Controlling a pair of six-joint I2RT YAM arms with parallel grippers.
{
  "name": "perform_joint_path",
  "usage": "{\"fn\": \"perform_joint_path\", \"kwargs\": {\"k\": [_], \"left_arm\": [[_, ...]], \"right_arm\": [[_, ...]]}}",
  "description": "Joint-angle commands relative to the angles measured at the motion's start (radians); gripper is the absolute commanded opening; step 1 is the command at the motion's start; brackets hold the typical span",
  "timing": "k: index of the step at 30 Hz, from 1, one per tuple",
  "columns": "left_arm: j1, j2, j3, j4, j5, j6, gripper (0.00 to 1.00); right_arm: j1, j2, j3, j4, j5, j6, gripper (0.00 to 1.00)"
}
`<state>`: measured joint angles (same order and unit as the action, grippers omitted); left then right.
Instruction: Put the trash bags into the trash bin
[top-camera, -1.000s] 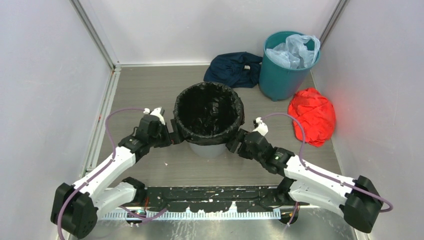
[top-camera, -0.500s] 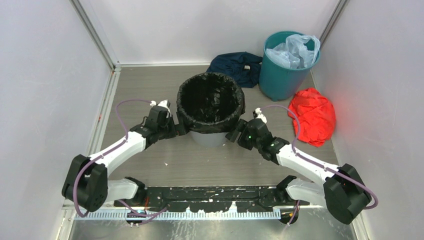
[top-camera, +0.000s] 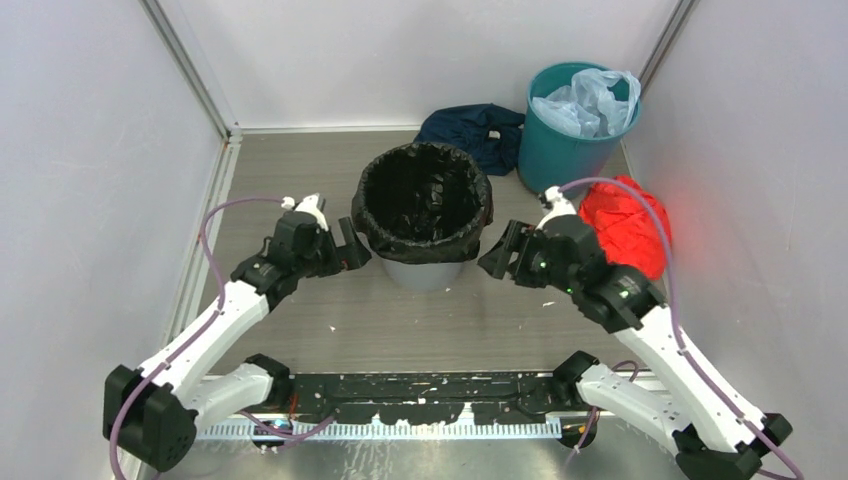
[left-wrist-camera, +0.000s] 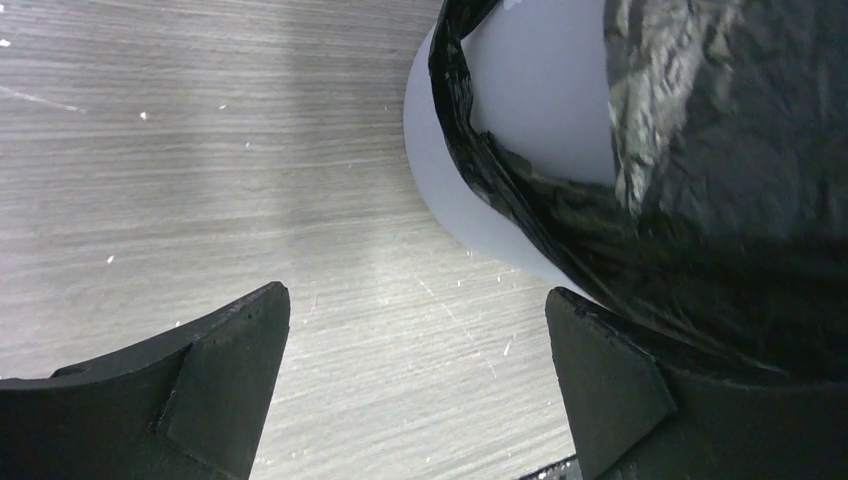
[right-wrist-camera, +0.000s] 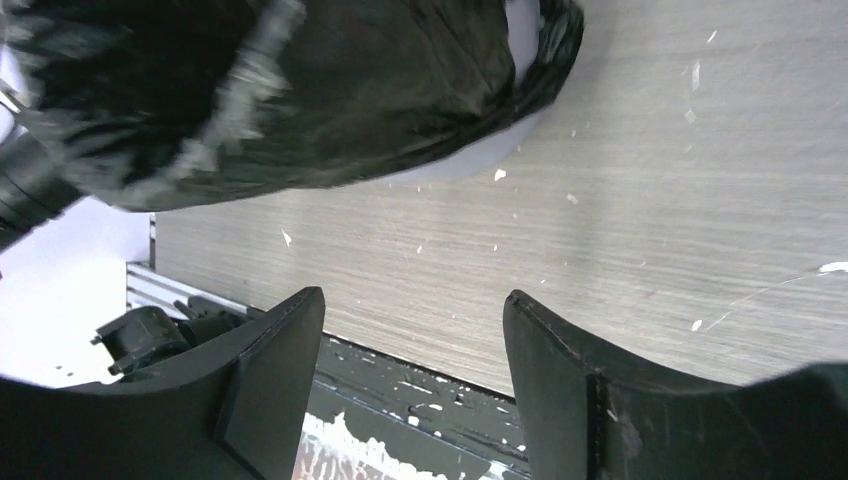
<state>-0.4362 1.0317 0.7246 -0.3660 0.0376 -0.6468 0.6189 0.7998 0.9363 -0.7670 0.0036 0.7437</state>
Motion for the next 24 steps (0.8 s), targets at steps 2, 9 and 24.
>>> {"fn": "perform_joint_path", "kwargs": {"k": [2, 9, 24], "left_arm": [[0.004, -0.094, 0.072, -0.145, -0.009, 0.020, 1.00], [0.004, -0.017, 0.428, -0.386, -0.023, 0.188, 1.00], [0.004, 0.476, 0.989, -0.632, 0.026, 0.346, 1.00]], "right_arm": [[-0.001, 0.058, 0.308, -0.216, 0.160, -0.143, 0.73], [-0.006, 0.394, 0.614, -0.221, 0.243, -0.262, 0.73], [-0.037, 0.816, 0.970, -0.331, 0.354, -0.363, 0.74]]}}
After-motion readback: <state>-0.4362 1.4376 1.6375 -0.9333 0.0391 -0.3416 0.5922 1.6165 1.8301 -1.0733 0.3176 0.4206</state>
